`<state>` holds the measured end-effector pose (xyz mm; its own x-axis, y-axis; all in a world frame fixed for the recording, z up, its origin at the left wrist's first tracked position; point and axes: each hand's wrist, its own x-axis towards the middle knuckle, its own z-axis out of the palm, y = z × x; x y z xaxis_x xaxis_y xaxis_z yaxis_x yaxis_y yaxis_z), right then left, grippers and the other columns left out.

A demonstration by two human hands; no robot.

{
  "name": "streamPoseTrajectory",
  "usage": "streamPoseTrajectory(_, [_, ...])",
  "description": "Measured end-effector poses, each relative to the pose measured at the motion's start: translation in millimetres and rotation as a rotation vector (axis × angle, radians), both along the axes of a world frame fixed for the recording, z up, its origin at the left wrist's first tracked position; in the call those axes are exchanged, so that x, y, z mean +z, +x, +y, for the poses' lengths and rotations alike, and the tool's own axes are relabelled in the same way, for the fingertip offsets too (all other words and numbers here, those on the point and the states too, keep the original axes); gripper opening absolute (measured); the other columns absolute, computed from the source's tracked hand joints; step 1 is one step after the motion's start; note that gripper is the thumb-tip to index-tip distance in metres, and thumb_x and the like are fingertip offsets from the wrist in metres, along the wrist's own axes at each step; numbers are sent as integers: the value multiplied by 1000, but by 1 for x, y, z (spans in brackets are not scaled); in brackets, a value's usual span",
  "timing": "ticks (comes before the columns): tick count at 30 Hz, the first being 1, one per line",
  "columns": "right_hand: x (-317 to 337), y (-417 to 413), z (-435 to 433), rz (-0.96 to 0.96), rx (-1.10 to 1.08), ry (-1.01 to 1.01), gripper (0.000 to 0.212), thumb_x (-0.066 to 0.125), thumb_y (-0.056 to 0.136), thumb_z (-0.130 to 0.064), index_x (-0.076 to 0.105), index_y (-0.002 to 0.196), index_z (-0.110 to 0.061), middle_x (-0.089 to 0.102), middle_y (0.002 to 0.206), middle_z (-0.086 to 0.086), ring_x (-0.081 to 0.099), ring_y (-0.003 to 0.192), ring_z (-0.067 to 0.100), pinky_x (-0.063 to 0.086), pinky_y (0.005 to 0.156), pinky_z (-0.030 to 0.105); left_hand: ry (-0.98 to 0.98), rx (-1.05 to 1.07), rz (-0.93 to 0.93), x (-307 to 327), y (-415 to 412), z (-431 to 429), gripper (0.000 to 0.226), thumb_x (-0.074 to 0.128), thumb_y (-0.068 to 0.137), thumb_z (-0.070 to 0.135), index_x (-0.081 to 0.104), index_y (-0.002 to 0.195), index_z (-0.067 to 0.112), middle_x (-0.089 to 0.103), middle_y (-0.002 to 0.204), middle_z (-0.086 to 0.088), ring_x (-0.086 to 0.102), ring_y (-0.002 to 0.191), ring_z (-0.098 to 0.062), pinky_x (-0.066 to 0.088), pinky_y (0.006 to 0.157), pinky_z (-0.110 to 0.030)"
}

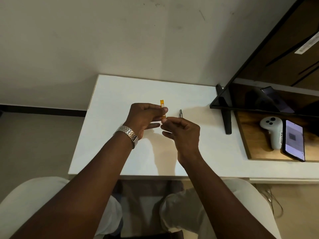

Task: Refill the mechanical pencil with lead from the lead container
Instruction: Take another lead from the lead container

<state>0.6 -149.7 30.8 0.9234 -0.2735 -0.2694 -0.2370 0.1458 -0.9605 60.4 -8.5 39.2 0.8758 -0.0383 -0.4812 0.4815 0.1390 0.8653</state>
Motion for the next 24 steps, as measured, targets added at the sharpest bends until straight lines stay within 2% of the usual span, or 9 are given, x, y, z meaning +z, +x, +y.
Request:
streamPoseTrajectory(2, [-3,5,1,-3,25,-113,11,88,82,-14,84,92,-14,82,81,7,81,79,25,66,72,36,75,-9,15,-3,2,1,24,90,81,20,81,100,9,84,80,4,80,68,-6,56,70,-29])
streamPoseTrajectory(4, [-8,11,3,-1,41,-268,9,89,79,-15,83,85,-17,81,76,3,80,74,23,67,74,43,113,-6,22,-7,5,3,27,91,79,18,81,101,5,81,69,7,77,61,-2,50,62,-25])
streamPoseTrajectory(7, [-15,20,7,35,88,-439,6,86,76,-15,81,73,-15,78,65,1,78,67,24,65,76,51,180,-26,27,-14,9,5,27,92,77,18,82,99,5,83,81,-2,77,65,-6,49,61,-24])
streamPoseTrajectory(9, [-19,26,11,87,102,-467,6,82,74,-13,78,70,-13,76,63,3,78,66,27,65,72,53,239,-43,19,-20,13,7,26,92,77,17,83,98,3,84,94,-13,79,77,-16,51,64,-24])
streamPoseTrajectory(12, [-29,32,17,127,116,-532,7,78,72,-13,76,68,-8,76,65,12,77,68,32,64,71,54,344,-67,-8,-28,19,9,23,92,77,14,83,92,1,82,92,-19,82,87,-30,57,65,-27])
streamPoseTrajectory(15, [-38,37,24,151,129,-578,13,78,75,-15,77,72,-2,76,69,17,76,70,35,64,73,52,457,-107,-35,-34,24,9,19,92,75,12,83,84,-1,81,82,-22,76,60,-25,63,63,-30])
streamPoseTrajectory(17, [-44,41,28,169,131,-590,18,79,78,-16,76,75,2,76,73,20,75,72,38,63,74,53,546,-145,-65,-36,27,9,16,90,74,11,82,80,-2,80,79,-23,68,53,-23,65,66,-34])
streamPoseTrajectory(21, [-48,48,31,205,124,-583,29,81,80,-21,74,79,7,75,78,24,76,76,40,63,78,55,639,-199,-131,-38,33,8,13,87,73,8,82,79,-3,79,78,-25,80,74,-39,67,80,-44])
streamPoseTrajectory(24, [-47,52,31,217,151,-600,33,82,80,-23,74,79,9,75,77,25,76,77,40,63,79,55,683,-220,-168,-38,35,7,14,88,72,8,83,79,-2,80,78,-23,80,79,-38,66,81,-45])
